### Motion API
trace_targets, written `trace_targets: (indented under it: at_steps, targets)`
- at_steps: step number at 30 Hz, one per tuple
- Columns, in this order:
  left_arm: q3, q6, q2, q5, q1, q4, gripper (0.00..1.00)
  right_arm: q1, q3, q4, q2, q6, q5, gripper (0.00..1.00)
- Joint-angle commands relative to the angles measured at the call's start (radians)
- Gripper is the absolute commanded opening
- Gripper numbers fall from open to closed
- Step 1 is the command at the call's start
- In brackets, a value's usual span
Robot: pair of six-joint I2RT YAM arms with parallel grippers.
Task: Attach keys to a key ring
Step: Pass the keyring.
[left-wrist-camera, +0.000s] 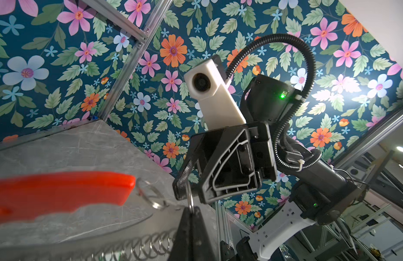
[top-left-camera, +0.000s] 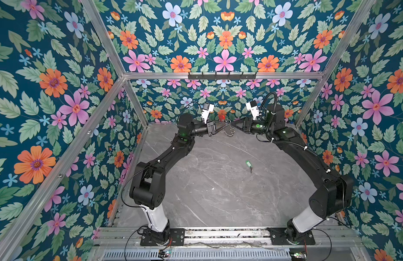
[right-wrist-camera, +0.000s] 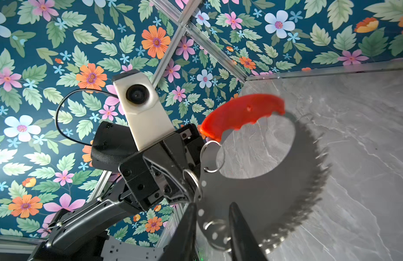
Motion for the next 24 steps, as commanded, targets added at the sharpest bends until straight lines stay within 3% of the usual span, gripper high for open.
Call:
trace_targets:
  at_steps: [1,13,19,24]
  targets:
    - [0.015,-0.027,0.004,0.024,0.002,0.093,0.00,-0.001,-0.013,0.074,-0.012,0.005,0.007,0.27]
    - [0.076,-0.049,0.052,0.056,0.002,0.087,0.00,0.001,-0.008,0.132,-0.010,-0.001,-0.041,0.27]
    - [0.080,-0.052,0.050,0.064,0.001,0.083,0.00,0.011,0.017,0.113,0.010,-0.013,-0.063,0.18]
    - [0.083,-0.055,0.047,0.069,0.002,0.080,0.00,0.023,0.044,0.079,0.019,-0.042,-0.064,0.17]
